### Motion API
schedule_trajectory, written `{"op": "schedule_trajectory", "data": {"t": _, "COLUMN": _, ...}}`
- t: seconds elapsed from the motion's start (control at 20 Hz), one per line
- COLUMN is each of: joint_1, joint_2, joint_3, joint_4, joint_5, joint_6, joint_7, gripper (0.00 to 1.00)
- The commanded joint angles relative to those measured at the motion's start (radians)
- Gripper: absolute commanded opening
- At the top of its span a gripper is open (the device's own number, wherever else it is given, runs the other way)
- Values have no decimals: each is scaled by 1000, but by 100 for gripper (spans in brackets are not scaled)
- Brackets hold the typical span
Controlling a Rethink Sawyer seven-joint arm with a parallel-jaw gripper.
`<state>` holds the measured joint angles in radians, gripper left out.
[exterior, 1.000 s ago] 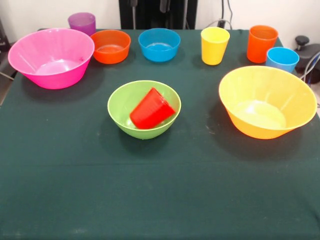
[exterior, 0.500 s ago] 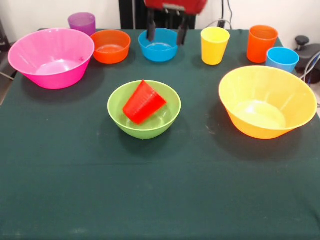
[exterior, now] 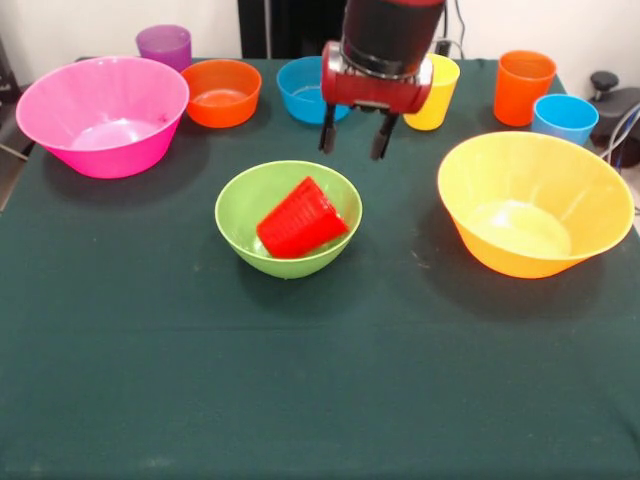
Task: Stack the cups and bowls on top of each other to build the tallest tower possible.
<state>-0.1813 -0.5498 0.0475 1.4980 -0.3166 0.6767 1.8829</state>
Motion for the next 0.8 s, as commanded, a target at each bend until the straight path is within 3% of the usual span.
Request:
{"op": "schedule_trajectory", "data": {"t": 0.05, "joint_1": 54, "joint_2": 92, "joint_3": -52, "joint_4": -25, "joint_5": -20, "joint_6": -106, "joint_7": 238, "gripper": 100}}
{"op": "schedule_trajectory", "data": {"t": 0.4, "joint_1": 139, "joint_2": 74, "joint_3": -125, "joint_4": 14, "joint_5": -8, "joint_6": -156, "joint_7": 298, "gripper": 100}}
{"op": "schedule_trajectory", "data": {"t": 0.8, "joint_1": 163, "joint_2": 38, "joint_3": -159, "joint_4": 137, "joint_5": -15, "joint_6": -259, "joint_7": 313, "gripper": 100}}
